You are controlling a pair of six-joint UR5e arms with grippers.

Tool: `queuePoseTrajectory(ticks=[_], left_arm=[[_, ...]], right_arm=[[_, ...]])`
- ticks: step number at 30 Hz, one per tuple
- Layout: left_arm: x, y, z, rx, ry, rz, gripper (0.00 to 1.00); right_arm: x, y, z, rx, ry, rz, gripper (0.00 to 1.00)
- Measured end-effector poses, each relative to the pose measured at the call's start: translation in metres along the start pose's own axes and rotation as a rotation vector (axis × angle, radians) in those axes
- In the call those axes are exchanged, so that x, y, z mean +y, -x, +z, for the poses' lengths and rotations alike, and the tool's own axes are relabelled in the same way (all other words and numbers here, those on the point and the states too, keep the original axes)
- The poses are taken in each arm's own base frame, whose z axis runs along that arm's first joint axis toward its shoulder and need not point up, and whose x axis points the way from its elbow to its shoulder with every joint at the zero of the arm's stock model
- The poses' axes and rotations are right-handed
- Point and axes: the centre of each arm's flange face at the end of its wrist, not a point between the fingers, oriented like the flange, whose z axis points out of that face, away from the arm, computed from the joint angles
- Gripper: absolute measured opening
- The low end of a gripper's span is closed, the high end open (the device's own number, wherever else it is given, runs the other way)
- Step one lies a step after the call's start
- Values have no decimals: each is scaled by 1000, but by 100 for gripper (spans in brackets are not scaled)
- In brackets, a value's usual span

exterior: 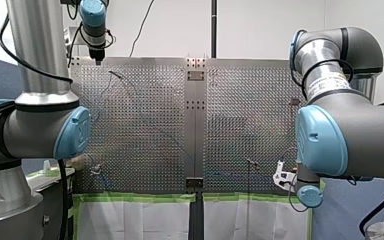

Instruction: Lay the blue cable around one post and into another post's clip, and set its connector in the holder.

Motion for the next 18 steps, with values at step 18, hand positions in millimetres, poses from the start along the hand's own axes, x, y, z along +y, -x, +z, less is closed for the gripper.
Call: queuePoseTrajectory(ticks=[18], left_arm=[[-14,-7,-14,-46,-107,31,100]], right_arm=[[0,0,0,0,0,0,0]])
